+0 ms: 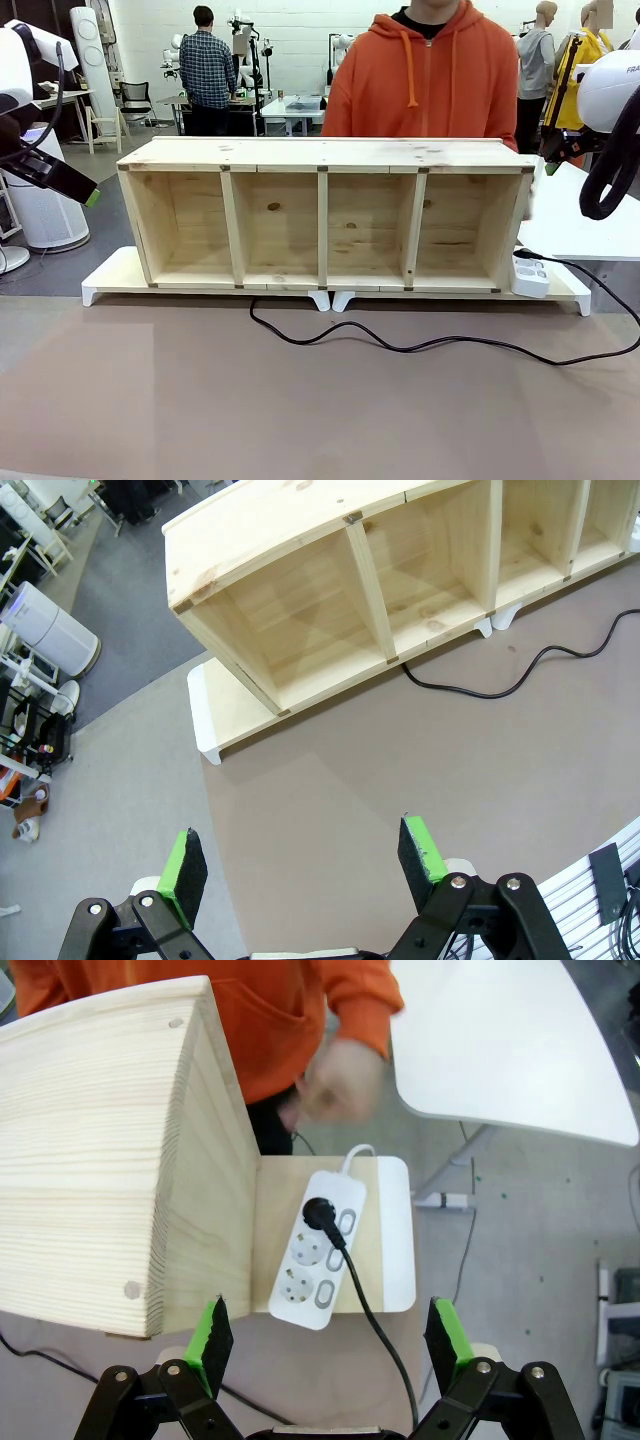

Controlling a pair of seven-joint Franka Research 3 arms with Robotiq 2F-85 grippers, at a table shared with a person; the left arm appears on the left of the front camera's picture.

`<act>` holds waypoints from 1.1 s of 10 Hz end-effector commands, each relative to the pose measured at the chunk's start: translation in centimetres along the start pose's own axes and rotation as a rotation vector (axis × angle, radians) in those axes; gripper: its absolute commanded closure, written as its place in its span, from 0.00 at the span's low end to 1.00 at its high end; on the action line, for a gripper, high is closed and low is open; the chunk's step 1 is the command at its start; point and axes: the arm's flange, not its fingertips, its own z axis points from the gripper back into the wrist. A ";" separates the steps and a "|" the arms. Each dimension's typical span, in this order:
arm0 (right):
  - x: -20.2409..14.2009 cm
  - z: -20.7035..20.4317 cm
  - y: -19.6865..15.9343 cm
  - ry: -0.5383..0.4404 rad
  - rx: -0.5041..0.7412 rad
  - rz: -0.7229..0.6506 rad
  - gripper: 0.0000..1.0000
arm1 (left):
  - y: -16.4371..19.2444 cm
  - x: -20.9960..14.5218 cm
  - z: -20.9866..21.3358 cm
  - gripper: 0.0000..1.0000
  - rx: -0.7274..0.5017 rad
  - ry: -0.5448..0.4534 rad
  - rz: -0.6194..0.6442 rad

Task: Perform cable management.
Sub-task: Release the Power Cable when the human grasps it.

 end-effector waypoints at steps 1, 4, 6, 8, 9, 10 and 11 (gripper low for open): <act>0.0 0.0 0.0 0.000 0.000 -0.001 0.00 | -0.1 0.1 -0.1 0.00 -0.001 -0.004 0.007; 0.0 0.0 0.0 0.000 0.000 -0.001 0.00 | -0.1 0.1 -0.1 0.00 -0.001 -0.004 0.007; 0.0 0.0 0.0 0.000 0.000 -0.001 0.00 | -0.1 0.1 -0.1 0.00 -0.001 -0.004 0.007; 0.0 0.0 0.0 0.000 0.000 -0.001 0.00 | -0.1 0.1 -0.1 0.00 -0.001 -0.004 0.007; 0.0 0.0 0.0 0.000 0.000 -0.001 0.00 | -0.1 0.1 -0.1 0.00 -0.001 -0.004 0.007; 0.0 0.0 0.0 0.000 0.000 -0.001 0.00 | -0.1 0.1 -0.1 0.00 -0.001 -0.004 0.007; 0.0 0.0 0.0 0.000 0.000 -0.001 0.00 | -0.1 0.1 -0.1 0.00 -0.001 -0.004 0.007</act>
